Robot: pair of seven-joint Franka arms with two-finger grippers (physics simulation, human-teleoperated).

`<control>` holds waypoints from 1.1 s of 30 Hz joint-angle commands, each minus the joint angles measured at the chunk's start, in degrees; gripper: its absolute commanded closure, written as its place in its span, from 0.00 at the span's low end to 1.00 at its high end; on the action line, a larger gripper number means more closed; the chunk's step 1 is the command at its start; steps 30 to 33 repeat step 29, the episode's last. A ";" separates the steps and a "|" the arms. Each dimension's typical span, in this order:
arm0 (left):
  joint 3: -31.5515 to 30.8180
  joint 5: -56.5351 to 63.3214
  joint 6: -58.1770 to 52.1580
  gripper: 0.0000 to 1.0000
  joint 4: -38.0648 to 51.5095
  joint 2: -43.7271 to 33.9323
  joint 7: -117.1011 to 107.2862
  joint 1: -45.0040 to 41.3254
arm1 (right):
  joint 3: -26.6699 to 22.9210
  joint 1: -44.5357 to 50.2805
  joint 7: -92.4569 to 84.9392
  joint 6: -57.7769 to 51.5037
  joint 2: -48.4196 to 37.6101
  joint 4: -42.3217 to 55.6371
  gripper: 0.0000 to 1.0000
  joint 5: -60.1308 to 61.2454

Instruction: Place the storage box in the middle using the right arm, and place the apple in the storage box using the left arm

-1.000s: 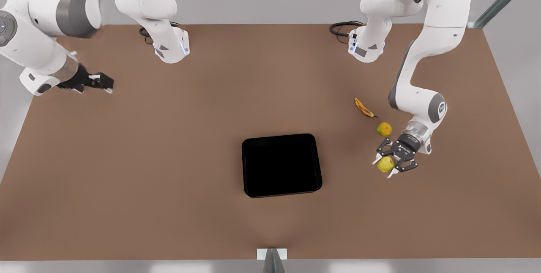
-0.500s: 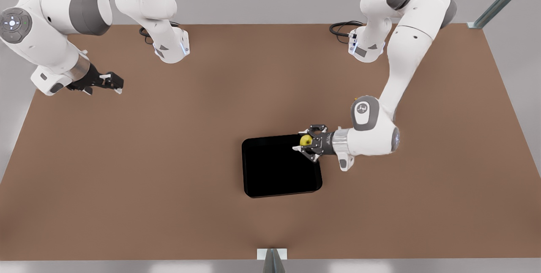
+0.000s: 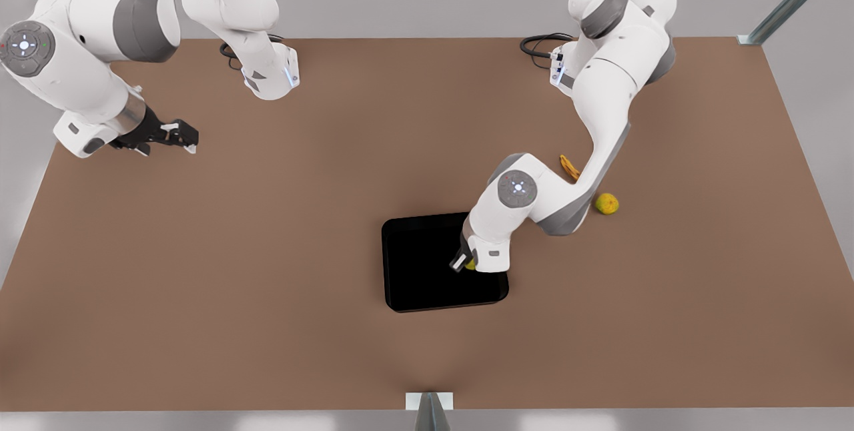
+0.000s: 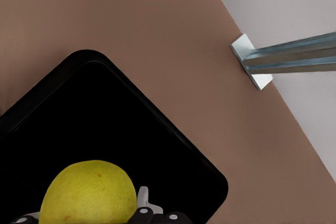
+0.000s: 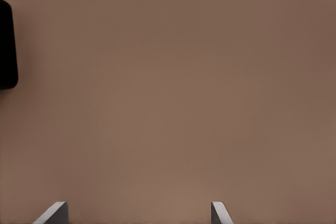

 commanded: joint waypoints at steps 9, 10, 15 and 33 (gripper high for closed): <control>-1.02 5.12 -1.68 0.00 -1.81 -5.10 -2.96 0.59 | 1.86 0.67 -0.09 4.46 3.86 0.09 0.00 -0.44; -0.75 1.78 -2.20 0.00 -3.76 -8.37 2.49 1.56 | 1.77 0.58 -0.09 3.76 3.60 0.17 0.00 -0.35; 11.01 -15.70 -5.01 0.00 -28.19 -32.71 48.88 8.24 | 1.50 0.58 0.09 -5.03 2.55 1.84 0.00 0.00; 34.58 -26.79 -40.61 0.00 -7.36 -33.60 97.24 7.72 | -0.60 -0.82 0.00 -6.53 2.11 5.36 0.00 0.00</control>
